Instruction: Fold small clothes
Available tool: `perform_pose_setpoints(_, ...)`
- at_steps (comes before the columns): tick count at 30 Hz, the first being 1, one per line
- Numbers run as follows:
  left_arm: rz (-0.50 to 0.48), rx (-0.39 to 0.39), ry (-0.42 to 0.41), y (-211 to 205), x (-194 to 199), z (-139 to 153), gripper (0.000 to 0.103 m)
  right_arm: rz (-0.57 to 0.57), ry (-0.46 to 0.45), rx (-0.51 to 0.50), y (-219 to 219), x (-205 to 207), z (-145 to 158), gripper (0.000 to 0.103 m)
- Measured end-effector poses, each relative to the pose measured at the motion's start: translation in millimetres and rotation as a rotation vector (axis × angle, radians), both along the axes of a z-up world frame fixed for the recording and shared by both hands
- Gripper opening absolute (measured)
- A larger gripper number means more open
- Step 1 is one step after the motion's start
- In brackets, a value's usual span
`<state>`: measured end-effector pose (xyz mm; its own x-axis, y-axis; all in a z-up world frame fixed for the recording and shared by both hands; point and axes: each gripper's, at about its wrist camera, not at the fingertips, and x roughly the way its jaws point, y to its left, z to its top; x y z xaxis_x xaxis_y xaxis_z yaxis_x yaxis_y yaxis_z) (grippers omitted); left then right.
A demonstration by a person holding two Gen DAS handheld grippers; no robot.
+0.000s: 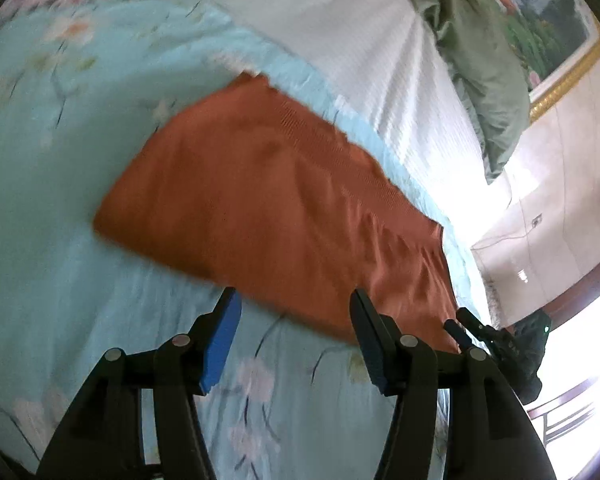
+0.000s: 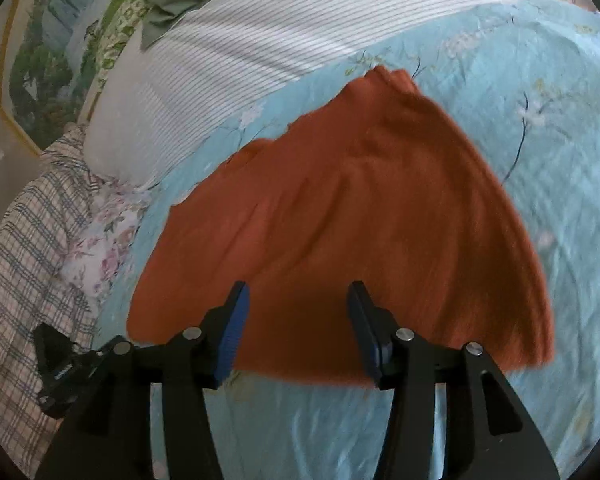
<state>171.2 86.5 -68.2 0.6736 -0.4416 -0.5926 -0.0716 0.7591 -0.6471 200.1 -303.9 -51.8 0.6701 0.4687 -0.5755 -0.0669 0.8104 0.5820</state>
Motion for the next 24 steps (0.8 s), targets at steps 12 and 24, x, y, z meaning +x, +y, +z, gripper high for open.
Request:
perform_pose_setpoints(12,0.151,-0.150,0.053,17,38,-32,0.058,0.036,-0.007,0.019,16,-18,6,0.068)
perform_pose_setpoints(24,0.262,-0.136,0.034,43,85,-28,0.016,-0.003,0.030,0.005,-5,-4,6,0.069)
